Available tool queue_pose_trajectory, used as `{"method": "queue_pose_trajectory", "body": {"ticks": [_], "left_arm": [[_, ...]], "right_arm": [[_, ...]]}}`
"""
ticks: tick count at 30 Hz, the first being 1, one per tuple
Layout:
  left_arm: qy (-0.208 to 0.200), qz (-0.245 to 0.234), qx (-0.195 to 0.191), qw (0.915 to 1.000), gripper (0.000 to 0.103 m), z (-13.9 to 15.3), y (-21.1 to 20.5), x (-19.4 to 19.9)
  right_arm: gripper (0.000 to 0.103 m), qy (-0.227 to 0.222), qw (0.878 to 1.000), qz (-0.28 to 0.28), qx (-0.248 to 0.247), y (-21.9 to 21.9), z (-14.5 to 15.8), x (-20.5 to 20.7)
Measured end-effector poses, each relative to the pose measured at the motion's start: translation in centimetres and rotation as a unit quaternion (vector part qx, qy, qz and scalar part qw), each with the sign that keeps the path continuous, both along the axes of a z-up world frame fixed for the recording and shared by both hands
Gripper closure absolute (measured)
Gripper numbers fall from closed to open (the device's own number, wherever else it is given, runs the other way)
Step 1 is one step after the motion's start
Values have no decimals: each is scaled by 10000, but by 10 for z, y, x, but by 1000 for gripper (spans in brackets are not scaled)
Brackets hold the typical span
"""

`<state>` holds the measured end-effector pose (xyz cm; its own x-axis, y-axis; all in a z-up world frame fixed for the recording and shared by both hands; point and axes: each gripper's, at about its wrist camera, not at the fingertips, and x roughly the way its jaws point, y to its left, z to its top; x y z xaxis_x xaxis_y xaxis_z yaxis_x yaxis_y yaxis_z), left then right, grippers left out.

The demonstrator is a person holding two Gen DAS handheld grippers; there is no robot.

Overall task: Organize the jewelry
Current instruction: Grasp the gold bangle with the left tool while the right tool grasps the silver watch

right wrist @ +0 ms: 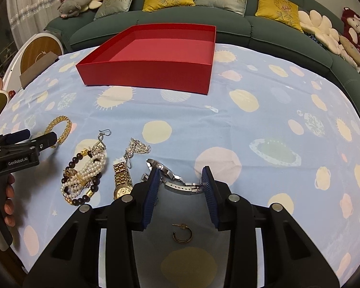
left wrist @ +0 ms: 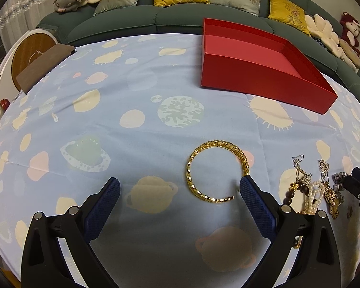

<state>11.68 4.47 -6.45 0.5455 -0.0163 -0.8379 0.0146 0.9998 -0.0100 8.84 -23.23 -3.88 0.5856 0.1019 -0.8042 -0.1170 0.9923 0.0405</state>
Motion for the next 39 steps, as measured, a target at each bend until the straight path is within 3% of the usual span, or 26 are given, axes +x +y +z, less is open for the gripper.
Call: {"method": "queue_pose_trajectory", "body": {"ticks": [6, 15, 18, 20, 22, 24, 26, 28, 39], "left_arm": [[49, 95, 139, 9998, 5, -8, 3, 7], [-2, 2, 73, 10000, 8, -7, 2, 10], [-96, -133, 71, 9998, 24, -4, -3, 9], [-152, -204, 69, 9997, 41, -2, -7, 9], [-169, -259, 47, 9995, 48, -1, -9, 9], [-199, -292, 28, 9994, 65, 1, -11, 8], [-182, -339, -48, 9992, 90, 2, -11, 8], [-110, -392, -197, 9990, 101, 3, -10, 9], [-377, -380, -409, 9977, 102, 30, -6, -4]], "right_arm": [[66, 25, 9998, 168, -85, 8, -3, 8], [68, 369, 9976, 226, 534, 6, -8, 13], [74, 462, 9970, 282, 550, 10, -11, 11], [85, 447, 9974, 259, 509, 10, -11, 10], [89, 472, 9968, 167, 624, 6, -11, 10], [92, 459, 9967, 61, 665, 1, -11, 9], [96, 420, 9968, -2, 676, -2, -9, 8], [96, 360, 9969, -38, 697, -4, -5, 7], [96, -99, 9966, -88, 816, -6, 23, -3]]}}
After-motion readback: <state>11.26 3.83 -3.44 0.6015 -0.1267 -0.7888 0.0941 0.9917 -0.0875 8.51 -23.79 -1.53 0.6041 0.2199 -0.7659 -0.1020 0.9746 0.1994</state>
